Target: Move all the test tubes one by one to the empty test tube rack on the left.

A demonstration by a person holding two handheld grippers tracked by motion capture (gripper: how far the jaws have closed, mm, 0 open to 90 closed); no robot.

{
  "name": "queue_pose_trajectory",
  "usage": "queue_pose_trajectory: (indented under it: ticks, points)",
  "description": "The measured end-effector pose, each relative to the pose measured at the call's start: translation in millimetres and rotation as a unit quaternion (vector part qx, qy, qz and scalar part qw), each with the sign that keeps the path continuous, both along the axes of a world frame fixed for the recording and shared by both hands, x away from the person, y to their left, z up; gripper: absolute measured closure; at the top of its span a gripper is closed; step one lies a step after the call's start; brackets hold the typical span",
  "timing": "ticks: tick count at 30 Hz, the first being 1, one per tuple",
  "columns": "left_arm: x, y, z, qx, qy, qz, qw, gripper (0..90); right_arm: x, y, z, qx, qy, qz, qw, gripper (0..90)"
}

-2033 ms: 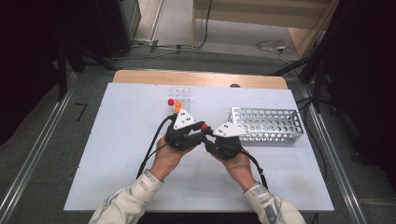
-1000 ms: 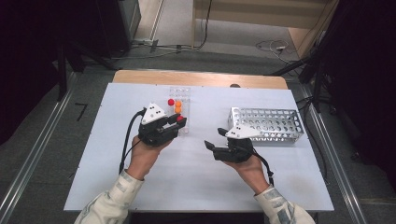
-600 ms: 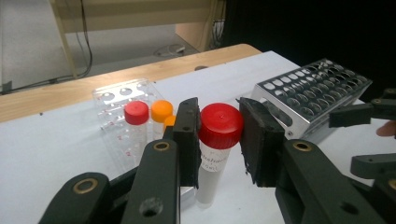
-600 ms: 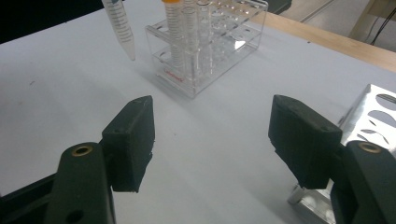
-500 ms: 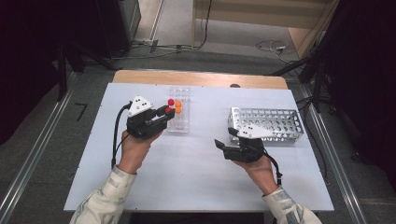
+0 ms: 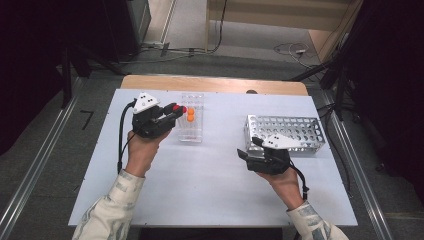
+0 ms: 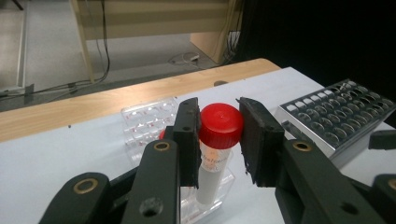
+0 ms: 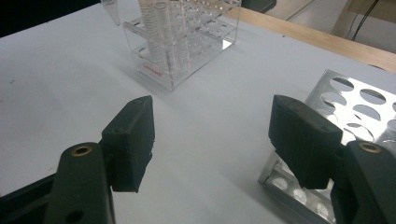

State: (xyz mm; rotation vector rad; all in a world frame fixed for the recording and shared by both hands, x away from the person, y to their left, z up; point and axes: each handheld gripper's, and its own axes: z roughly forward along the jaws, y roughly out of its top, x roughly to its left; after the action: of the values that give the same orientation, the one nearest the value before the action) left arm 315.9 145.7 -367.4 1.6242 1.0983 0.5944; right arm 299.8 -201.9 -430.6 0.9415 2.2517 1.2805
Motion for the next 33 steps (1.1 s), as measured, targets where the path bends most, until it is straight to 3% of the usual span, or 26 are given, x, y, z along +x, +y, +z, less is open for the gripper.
queue_pose_trajectory:
  ticks: [6, 16, 33]
  points:
    - [10.8, 0.5, -4.1, 0.008, 0.002, 0.019, 0.9998, 69.2, -0.3, -1.2, -0.5, -0.002, 0.000, -0.001, 1.0000, 29.8]
    - [18.7, 1.5, -7.4, 0.002, 0.007, 0.027, 0.9996, 69.1, -0.5, -1.5, -0.3, -0.001, 0.001, -0.003, 1.0000, 29.7]
    - [25.5, -14.6, -33.6, 0.040, 0.008, 0.039, 0.9984, 69.0, -0.7, -0.5, -1.7, -0.004, 0.001, 0.000, 1.0000, 29.9]
